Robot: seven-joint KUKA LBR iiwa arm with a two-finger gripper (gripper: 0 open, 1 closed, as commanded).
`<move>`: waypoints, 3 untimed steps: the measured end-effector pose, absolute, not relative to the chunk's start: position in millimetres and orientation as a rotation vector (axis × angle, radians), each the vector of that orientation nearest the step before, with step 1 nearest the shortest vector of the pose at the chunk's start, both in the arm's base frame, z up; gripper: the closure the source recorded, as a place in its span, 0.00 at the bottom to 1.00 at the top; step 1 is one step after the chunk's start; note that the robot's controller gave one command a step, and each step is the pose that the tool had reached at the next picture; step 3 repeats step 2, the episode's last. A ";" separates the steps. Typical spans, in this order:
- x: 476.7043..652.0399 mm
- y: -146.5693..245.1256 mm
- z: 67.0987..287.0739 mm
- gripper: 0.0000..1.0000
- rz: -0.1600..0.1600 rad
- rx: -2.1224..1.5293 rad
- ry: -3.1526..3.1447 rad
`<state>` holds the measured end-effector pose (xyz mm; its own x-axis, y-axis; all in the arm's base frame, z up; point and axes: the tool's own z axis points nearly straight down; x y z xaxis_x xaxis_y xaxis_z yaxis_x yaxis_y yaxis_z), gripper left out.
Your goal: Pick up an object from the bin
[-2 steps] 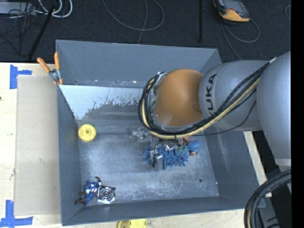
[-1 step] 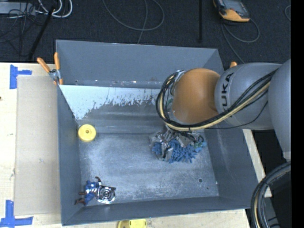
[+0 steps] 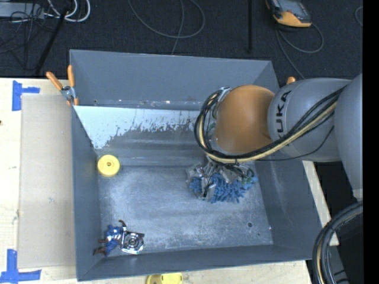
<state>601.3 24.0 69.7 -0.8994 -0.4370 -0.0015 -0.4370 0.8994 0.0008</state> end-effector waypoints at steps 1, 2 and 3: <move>599.7 24.1 73.4 1.00 0.003 -0.705 3.065; 597.9 24.7 92.7 1.00 0.005 -0.705 3.071; 597.9 24.7 92.7 1.00 0.005 -0.705 3.071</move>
Offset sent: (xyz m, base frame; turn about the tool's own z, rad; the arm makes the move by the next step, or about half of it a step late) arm 0.0000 0.0001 0.0360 0.0000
